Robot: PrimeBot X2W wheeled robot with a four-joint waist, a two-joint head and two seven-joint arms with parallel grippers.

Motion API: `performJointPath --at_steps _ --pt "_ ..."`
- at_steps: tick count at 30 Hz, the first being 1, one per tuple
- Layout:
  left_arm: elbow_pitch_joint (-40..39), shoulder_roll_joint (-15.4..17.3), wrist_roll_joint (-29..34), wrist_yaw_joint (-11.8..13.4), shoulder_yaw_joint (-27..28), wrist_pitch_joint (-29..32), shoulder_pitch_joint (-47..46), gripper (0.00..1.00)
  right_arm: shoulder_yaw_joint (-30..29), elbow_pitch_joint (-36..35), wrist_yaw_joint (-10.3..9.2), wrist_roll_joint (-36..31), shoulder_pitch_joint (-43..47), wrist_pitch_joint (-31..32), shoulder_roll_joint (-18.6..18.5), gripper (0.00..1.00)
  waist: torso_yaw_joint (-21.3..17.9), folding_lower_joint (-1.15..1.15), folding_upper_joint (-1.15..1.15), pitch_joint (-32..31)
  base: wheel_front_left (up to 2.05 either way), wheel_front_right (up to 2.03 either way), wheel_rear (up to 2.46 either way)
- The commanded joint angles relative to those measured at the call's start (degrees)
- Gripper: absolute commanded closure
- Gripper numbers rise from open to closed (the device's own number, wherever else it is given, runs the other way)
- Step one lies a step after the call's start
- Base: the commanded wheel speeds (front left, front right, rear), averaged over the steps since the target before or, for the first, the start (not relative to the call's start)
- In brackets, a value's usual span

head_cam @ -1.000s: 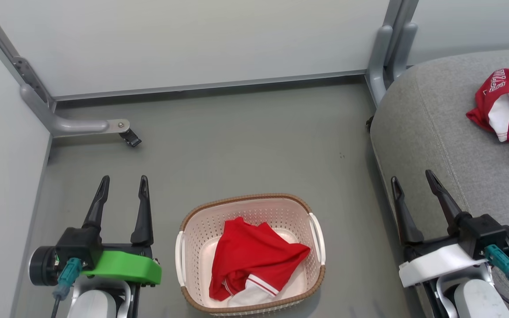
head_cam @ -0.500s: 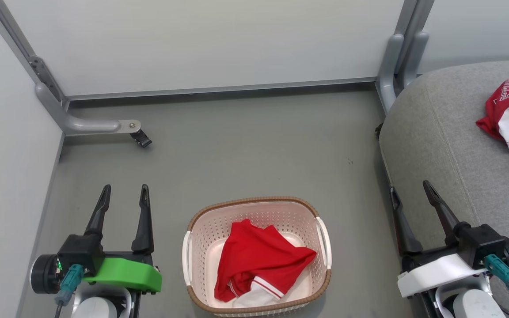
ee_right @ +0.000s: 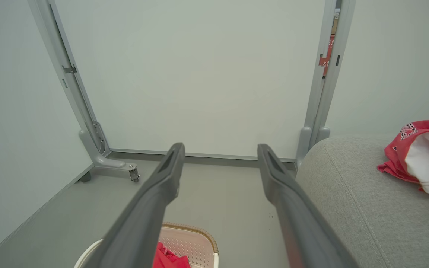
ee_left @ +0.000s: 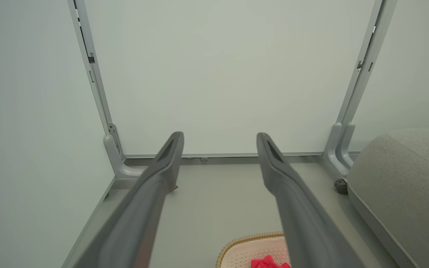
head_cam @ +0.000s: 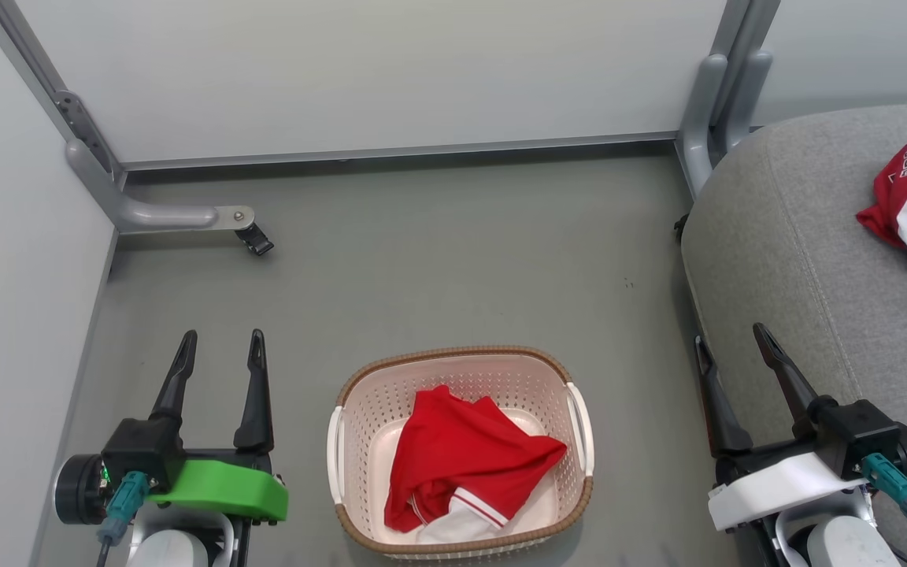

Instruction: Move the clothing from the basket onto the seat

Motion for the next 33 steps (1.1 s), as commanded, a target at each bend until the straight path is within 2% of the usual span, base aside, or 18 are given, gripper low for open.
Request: performJointPath --at_steps 1,8,14,21,33 --pt "0.0 0.0 0.7 -0.3 0.3 0.0 0.0 0.00 -0.1 0.2 -0.04 0.0 -0.2 -0.1 -0.1 0.00 0.0 0.00 0.00 0.2 0.00 0.00 0.00" --pt "0.1 -0.1 1.0 -0.5 0.0 0.0 -0.8 0.00 0.3 0.0 -0.04 -0.1 -0.9 -0.1 -0.1 0.00 -0.3 0.00 0.00 1.0 0.00 0.00 0.00" --pt "2.0 0.4 2.5 -1.4 -2.3 0.0 -3.5 0.00 1.0 -0.5 -0.04 -0.6 -2.2 -0.1 -0.2 0.00 -2.0 0.00 0.00 2.5 0.00 0.00 0.00" --pt "5.4 2.1 3.2 -2.2 -6.1 0.0 -8.6 0.00 2.1 -1.2 -0.04 -1.0 -4.5 -0.1 -0.1 0.00 -5.6 0.00 0.00 6.2 0.00 0.00 0.00" --pt "16.4 6.7 3.2 -2.4 -16.2 0.0 -20.6 0.00 3.8 -3.3 -0.04 -0.2 -10.3 -0.1 -0.1 0.00 -12.7 0.00 0.00 16.1 0.00 0.00 0.00"
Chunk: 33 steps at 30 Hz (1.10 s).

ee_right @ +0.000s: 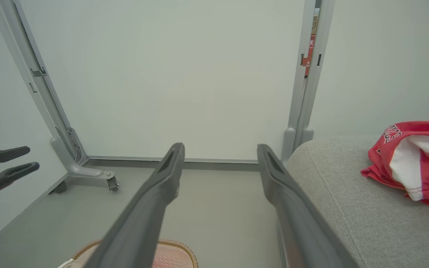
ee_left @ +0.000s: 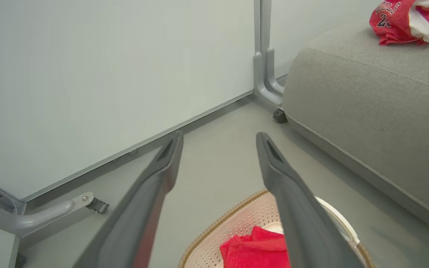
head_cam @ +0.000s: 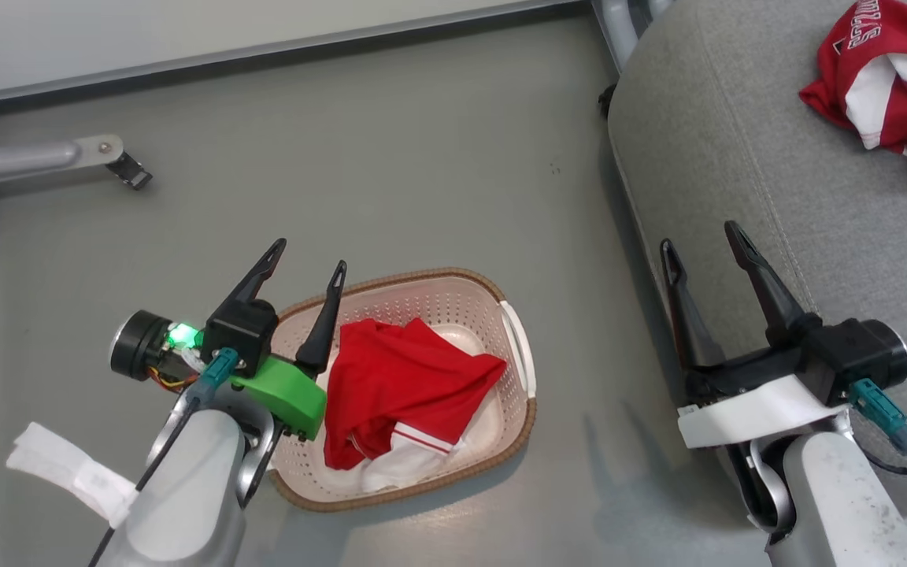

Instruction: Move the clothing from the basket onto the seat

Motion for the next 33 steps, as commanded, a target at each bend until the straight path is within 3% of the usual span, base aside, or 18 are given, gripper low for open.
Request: performJointPath --at_steps 1,12,33 --pt "1.2 0.9 -0.2 -0.1 -1.0 0.0 -2.0 0.00 0.2 -0.5 -0.04 0.5 -1.2 -0.1 -0.1 0.00 -4.4 0.00 0.00 5.1 0.00 0.00 0.00" --pt "14.5 3.6 -1.0 -0.1 -11.7 0.0 -12.4 0.00 1.4 -3.0 -0.04 1.5 -6.0 -0.1 -0.1 0.00 -8.1 0.00 0.00 14.8 0.00 0.00 0.00" --pt "38.6 4.0 -2.4 -0.1 -30.2 0.2 -28.7 0.00 2.3 -7.2 -0.04 0.9 -13.8 -0.1 -0.1 0.00 -9.6 0.00 0.00 31.4 0.00 0.00 0.00"
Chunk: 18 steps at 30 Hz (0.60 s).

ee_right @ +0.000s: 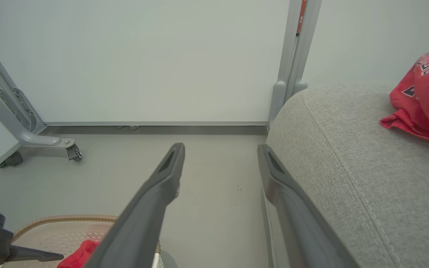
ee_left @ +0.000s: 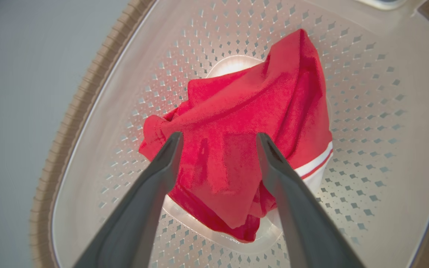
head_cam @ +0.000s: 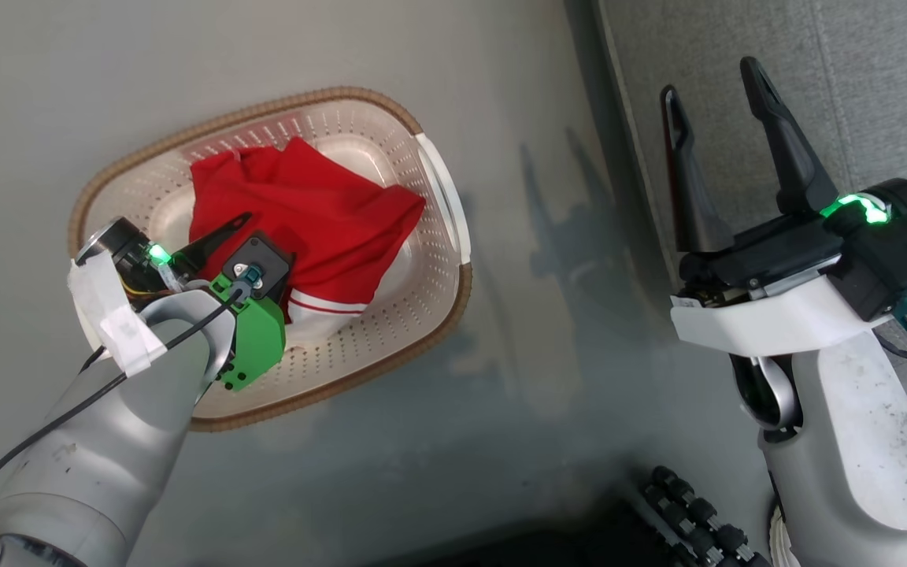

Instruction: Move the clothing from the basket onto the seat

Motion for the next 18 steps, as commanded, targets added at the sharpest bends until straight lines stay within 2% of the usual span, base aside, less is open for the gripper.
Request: performJointPath --at_steps 1,10,18 --pt "0.8 -0.1 -0.6 -0.1 -1.1 0.1 -1.6 0.00 -0.1 -0.6 -0.04 -0.1 -0.9 -0.1 -0.1 0.00 -0.9 0.00 0.00 3.5 0.00 0.00 0.00" --pt "4.9 -1.0 -2.0 -0.1 -6.2 2.9 -4.2 0.00 -0.8 -1.7 -0.04 -0.1 -1.7 -0.1 -0.1 0.00 -0.8 0.00 0.00 7.6 0.00 0.00 0.00" --pt "6.4 0.4 -1.3 -0.1 -9.3 6.7 -7.0 0.00 -1.0 -2.7 -0.04 0.0 -2.0 -0.1 -0.1 0.00 -0.9 0.00 0.00 11.3 0.00 0.00 0.00"
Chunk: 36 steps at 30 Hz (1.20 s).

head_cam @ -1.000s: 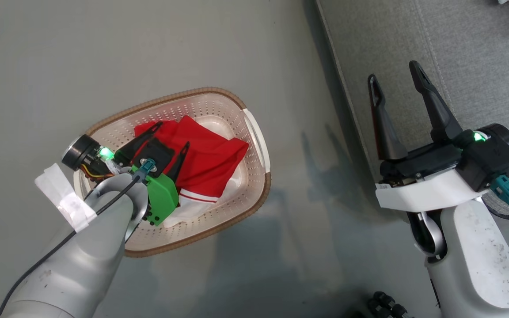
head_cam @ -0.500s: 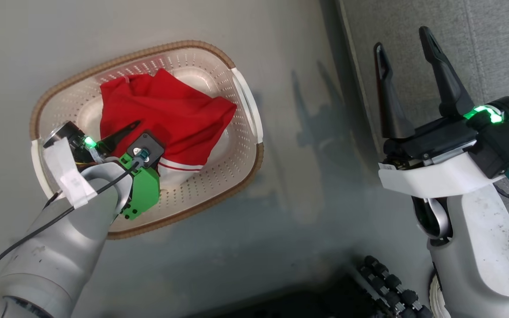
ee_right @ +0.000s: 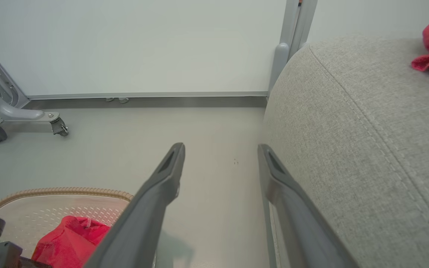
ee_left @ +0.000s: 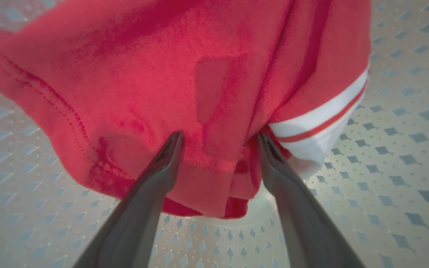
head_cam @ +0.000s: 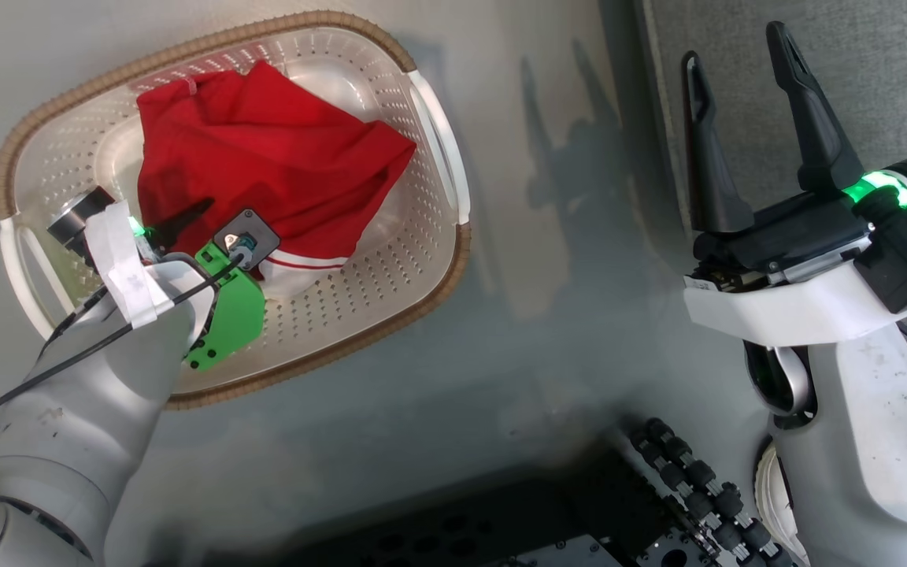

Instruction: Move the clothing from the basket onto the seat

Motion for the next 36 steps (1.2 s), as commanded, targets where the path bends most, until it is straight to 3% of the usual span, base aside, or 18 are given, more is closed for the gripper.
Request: performJointPath --at_steps 1,12,13,14,15,25,36 --pt "0.2 0.5 0.7 0.0 -0.3 0.4 -1.4 0.00 -0.2 -0.4 -0.04 0.0 -0.3 -0.1 -0.1 0.00 -0.1 -0.01 0.00 1.7 0.00 0.00 0.00" --pt "0.7 0.0 0.5 1.8 -1.4 2.3 -3.9 0.00 -1.2 -2.9 -0.04 -0.2 0.9 -0.1 -0.1 0.00 0.1 -0.01 0.00 5.3 0.00 0.00 0.00" --pt "0.7 -0.2 0.9 1.7 -1.8 2.6 -4.0 0.18 -1.2 -3.0 -0.04 -0.3 1.0 -0.1 -0.1 0.00 0.2 -0.01 0.00 5.4 0.00 0.00 0.00" --pt "0.7 -0.3 0.9 1.7 -1.9 2.2 -4.3 0.66 -1.3 -3.2 -0.04 -0.4 1.1 -0.1 -0.1 0.00 0.3 -0.01 0.00 5.5 0.00 0.00 0.00" --pt "0.7 -0.5 0.8 1.8 -2.0 2.0 -4.5 1.00 -1.4 -3.3 -0.04 -0.4 1.1 -0.1 -0.1 0.00 0.4 -0.01 0.00 5.6 0.00 0.00 0.00" --pt "0.8 -1.3 0.0 1.1 -3.2 0.9 -3.1 1.00 -1.2 -2.6 -0.04 -0.3 0.2 -0.1 -0.1 0.00 1.6 -0.01 0.00 3.5 0.00 0.00 0.00" --pt "0.8 -3.6 -2.8 0.5 -3.0 -4.2 -0.9 1.00 -1.3 -0.6 -0.04 -0.1 0.6 -0.1 -0.1 0.00 3.4 -0.01 0.00 -3.4 0.00 0.00 0.00"
